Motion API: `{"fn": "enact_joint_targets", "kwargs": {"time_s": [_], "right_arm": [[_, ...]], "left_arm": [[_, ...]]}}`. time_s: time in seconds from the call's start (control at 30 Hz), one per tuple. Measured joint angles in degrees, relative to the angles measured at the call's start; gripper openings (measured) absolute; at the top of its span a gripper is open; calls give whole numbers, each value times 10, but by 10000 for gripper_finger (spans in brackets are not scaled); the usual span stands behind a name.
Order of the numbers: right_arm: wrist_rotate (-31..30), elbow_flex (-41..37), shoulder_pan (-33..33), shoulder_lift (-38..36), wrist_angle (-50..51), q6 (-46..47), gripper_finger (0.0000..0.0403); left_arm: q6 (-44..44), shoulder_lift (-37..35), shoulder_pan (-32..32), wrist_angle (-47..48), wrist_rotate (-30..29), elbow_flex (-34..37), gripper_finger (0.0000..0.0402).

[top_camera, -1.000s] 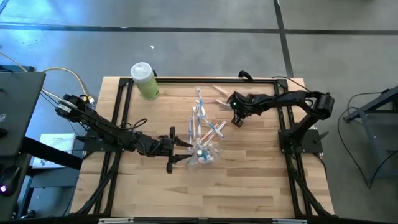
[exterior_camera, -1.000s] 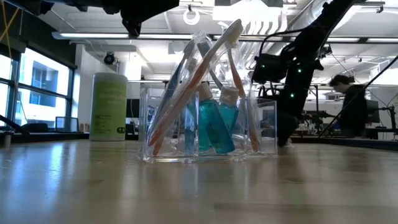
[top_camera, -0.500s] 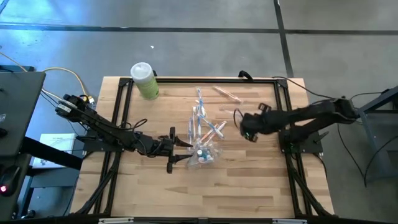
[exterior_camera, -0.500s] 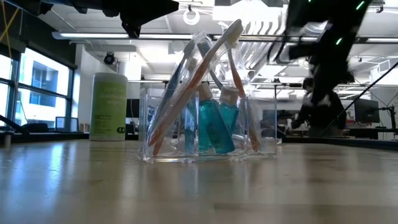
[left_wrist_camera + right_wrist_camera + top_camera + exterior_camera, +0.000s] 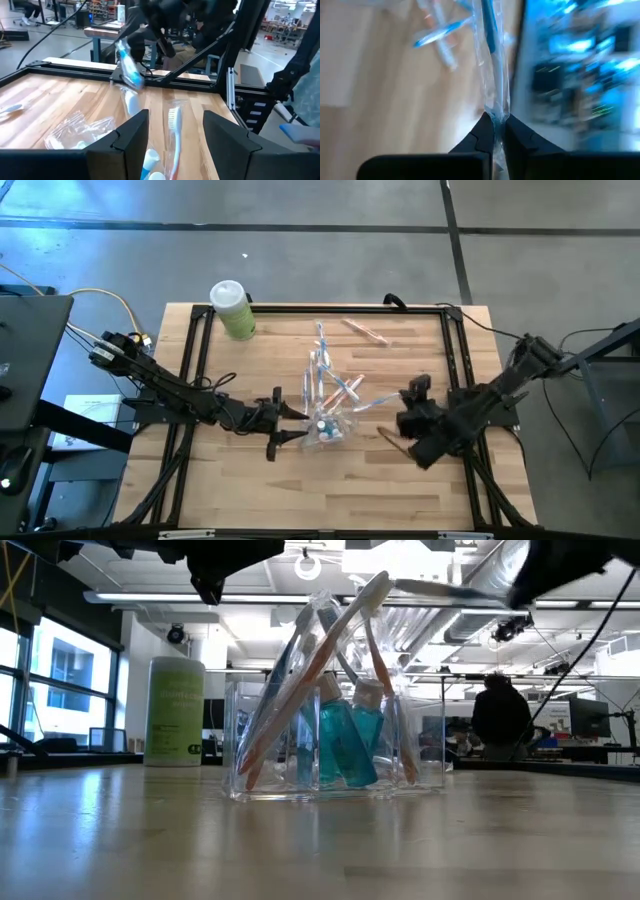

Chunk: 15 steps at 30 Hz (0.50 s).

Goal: Pick & Place toothbrushing station
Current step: Put the blue toothbrush into the transparent organizer

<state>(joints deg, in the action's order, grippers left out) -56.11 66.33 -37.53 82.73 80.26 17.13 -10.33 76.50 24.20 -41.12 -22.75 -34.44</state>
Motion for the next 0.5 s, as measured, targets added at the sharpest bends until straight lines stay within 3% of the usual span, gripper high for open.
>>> {"fn": "enact_joint_targets", "kwargs": {"time_s": [0.13, 0.3, 0.5], "right_arm": [[-99, 39, -11, 68, -10, -64, 21], [-164, 100, -11, 152, -40, -164, 16], [-296, 167, -15, 233, -113, -358, 17]], "left_arm": [[0, 0, 0, 3, 0, 0, 183], [0, 0, 4, 4, 0, 0, 183], [-10, -4, 15, 5, 0, 0, 183]]}}
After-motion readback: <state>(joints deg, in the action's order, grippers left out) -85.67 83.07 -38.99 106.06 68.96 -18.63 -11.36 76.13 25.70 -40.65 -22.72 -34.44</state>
